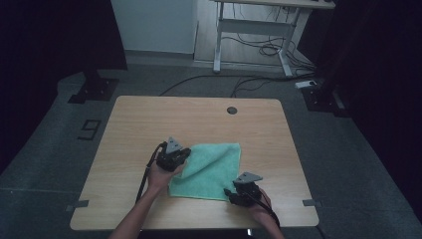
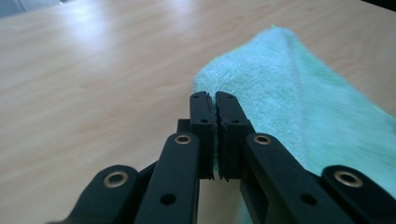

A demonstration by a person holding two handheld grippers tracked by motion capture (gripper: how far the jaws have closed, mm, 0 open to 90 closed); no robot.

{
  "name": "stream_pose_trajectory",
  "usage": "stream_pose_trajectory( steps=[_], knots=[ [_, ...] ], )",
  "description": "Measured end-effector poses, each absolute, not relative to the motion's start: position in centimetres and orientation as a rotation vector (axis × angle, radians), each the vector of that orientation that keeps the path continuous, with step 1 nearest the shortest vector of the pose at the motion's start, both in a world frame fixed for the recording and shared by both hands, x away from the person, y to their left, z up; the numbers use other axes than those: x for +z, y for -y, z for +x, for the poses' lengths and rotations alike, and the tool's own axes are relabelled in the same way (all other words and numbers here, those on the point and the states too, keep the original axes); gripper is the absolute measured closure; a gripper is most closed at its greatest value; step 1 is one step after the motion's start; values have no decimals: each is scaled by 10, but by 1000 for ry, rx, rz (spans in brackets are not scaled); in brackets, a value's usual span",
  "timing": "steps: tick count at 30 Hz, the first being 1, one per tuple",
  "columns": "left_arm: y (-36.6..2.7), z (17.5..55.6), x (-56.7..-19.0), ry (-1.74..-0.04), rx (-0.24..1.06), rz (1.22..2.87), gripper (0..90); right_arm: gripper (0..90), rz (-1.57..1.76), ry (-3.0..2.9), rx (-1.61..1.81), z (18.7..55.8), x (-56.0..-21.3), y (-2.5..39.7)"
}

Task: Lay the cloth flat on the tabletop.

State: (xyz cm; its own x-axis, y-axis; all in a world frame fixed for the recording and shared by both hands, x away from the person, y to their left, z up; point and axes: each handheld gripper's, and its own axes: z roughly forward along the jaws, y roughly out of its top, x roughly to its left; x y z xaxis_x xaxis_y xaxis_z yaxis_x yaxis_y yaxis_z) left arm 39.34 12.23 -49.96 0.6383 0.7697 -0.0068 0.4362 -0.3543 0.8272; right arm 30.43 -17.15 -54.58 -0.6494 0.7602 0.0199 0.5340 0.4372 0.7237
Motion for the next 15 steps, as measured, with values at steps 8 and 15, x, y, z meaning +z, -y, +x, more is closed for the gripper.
stream_pose_trajectory(
  steps=[8, 15],
  knots=[
    [-138, 435, -523, -1143, 541, 2056, 629, 501, 1106, -2402, 1038, 303, -545, 181],
    [-138, 421, -518, -1055, 506, 2046, 586, 449, 1127, -2382, 1053, 306, -541, 180]
  ],
)
